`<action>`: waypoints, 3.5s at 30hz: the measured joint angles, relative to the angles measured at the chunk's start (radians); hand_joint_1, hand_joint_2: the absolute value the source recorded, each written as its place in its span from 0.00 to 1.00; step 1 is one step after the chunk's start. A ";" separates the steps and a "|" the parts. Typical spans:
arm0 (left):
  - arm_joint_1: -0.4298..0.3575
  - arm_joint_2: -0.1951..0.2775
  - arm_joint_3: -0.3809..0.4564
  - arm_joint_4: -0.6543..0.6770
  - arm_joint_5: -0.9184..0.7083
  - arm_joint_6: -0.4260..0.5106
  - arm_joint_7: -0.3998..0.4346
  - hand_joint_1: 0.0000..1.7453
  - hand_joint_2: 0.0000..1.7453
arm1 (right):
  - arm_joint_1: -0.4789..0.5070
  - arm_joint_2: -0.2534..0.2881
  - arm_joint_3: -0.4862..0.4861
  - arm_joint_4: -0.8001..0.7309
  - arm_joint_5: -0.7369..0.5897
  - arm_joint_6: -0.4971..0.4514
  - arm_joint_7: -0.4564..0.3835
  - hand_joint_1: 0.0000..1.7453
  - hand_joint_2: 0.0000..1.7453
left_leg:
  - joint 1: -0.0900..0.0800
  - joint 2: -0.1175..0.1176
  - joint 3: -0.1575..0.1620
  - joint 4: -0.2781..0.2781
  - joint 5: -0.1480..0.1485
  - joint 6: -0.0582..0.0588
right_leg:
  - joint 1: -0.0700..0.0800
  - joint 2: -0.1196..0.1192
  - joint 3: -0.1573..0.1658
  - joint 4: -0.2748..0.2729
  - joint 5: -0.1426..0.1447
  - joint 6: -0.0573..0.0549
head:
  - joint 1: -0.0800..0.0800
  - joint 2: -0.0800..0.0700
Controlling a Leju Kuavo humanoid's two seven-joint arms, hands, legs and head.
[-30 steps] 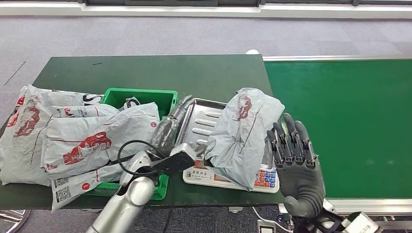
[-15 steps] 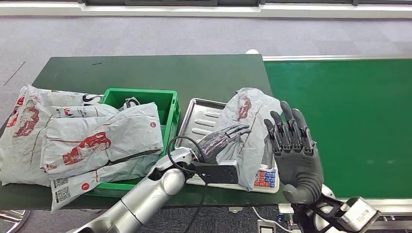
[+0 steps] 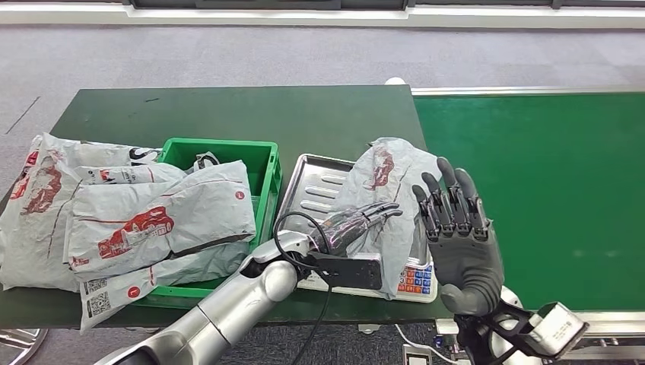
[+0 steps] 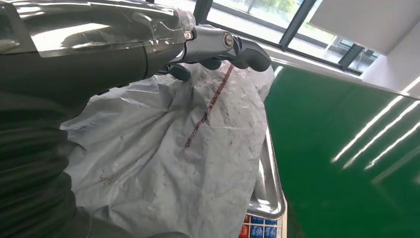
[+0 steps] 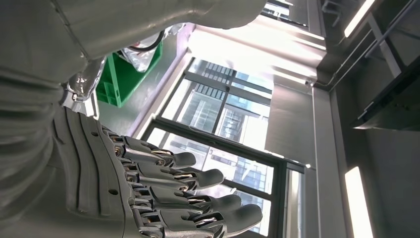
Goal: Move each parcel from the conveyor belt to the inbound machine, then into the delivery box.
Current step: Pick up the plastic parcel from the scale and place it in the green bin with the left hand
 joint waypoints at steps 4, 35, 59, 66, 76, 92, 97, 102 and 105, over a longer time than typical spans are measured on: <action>-0.007 -0.007 -0.006 0.019 0.000 -0.001 -0.001 0.00 1.00 | 0.000 0.000 0.000 0.001 -0.001 -0.001 -0.001 0.00 1.00 | 0.000 0.000 0.000 0.000 0.000 0.000 | 0.000 0.000 0.000 0.000 0.000 0.000 | 0.000 0.000; -0.016 -0.012 -0.028 0.122 -0.004 0.241 -0.005 1.00 1.00 | 0.008 0.001 0.000 0.005 0.014 -0.033 0.009 0.00 1.00 | 0.000 0.000 0.000 0.000 0.000 0.000 | 0.000 0.000 0.000 0.000 0.000 0.000 | 0.000 0.000; 0.028 -0.007 0.020 0.120 -0.016 0.280 -0.006 1.00 1.00 | -0.023 0.001 0.000 0.031 0.014 -0.032 -0.002 0.00 1.00 | 0.000 -0.001 0.000 0.000 0.000 0.000 | 0.000 -0.001 0.000 0.000 0.000 0.000 | 0.000 0.000; 0.035 -0.006 0.029 0.118 -0.016 0.320 -0.013 1.00 1.00 | -0.023 0.000 0.000 0.034 0.014 -0.042 -0.006 0.00 1.00 | 0.000 -0.001 0.000 0.000 0.000 0.000 | 0.000 -0.001 0.000 0.000 0.000 0.000 | 0.000 0.000; 0.061 0.027 0.126 -0.055 -0.061 0.467 0.058 0.00 0.00 | 0.007 -0.003 0.002 0.032 0.012 -0.083 -0.013 0.00 1.00 | 0.000 -0.001 -0.001 0.000 0.001 0.000 | 0.000 -0.001 0.000 0.000 0.000 0.000 | 0.000 0.000; 0.064 0.022 0.127 -0.093 -0.148 0.491 0.090 0.00 0.00 | 0.006 -0.003 0.010 0.032 0.012 -0.081 -0.012 0.00 1.00 | 0.000 -0.001 0.000 0.000 0.001 0.000 | 0.000 -0.001 0.000 0.000 0.000 0.000 | 0.000 0.000; 0.064 0.020 0.127 -0.094 -0.148 0.491 0.090 0.00 0.00 | 0.006 -0.003 0.010 0.032 0.012 -0.081 -0.012 0.00 1.00 | 0.000 -0.001 -0.001 0.000 0.001 0.000 | 0.000 -0.001 0.000 0.000 0.000 0.000 | 0.000 0.000; 0.064 0.018 0.127 -0.093 -0.148 0.490 0.090 0.00 1.00 | 0.006 -0.003 0.010 0.032 0.012 -0.080 -0.012 0.00 1.00 | 0.000 -0.001 -0.001 0.000 0.001 0.000 | 0.000 -0.001 0.000 0.000 0.000 0.000 | 0.000 0.000; 0.063 0.014 0.127 -0.091 -0.148 0.485 0.090 0.00 1.00 | 0.007 -0.003 0.010 0.032 0.012 -0.078 -0.012 0.00 1.00 | 0.000 -0.001 0.000 0.000 0.001 0.000 | 0.000 -0.001 0.000 0.000 0.000 0.000 | 0.000 0.000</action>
